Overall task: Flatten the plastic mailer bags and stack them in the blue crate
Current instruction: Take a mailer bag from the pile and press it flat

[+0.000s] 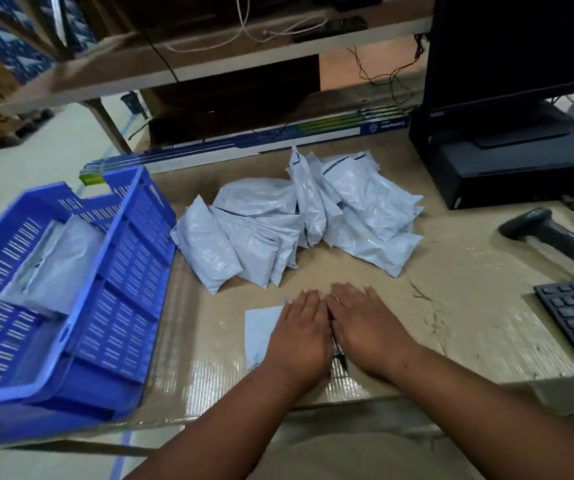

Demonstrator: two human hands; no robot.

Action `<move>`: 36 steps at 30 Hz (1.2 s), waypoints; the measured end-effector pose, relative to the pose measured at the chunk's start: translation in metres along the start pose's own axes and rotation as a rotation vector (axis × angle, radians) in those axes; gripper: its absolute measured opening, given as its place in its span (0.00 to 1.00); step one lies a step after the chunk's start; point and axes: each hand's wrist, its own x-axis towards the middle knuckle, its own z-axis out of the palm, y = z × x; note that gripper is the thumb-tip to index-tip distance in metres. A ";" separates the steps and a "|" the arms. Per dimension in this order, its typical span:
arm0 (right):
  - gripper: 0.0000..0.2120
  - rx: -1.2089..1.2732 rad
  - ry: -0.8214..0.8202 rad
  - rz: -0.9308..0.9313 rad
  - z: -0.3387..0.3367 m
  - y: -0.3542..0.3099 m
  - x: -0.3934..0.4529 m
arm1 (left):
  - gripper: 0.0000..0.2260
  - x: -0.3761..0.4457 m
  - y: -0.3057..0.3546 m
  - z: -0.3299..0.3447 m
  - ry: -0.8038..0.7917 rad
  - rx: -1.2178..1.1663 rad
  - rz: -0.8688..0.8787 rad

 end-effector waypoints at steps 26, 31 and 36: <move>0.35 0.038 0.038 -0.045 -0.015 -0.023 0.014 | 0.30 -0.005 -0.017 -0.009 0.084 -0.011 -0.089; 0.35 0.081 -0.019 -0.044 0.015 -0.038 0.026 | 0.31 -0.010 -0.029 0.002 0.031 -0.022 -0.088; 0.31 0.007 0.024 -0.032 0.024 -0.032 0.024 | 0.26 -0.015 -0.031 0.016 0.083 -0.017 -0.095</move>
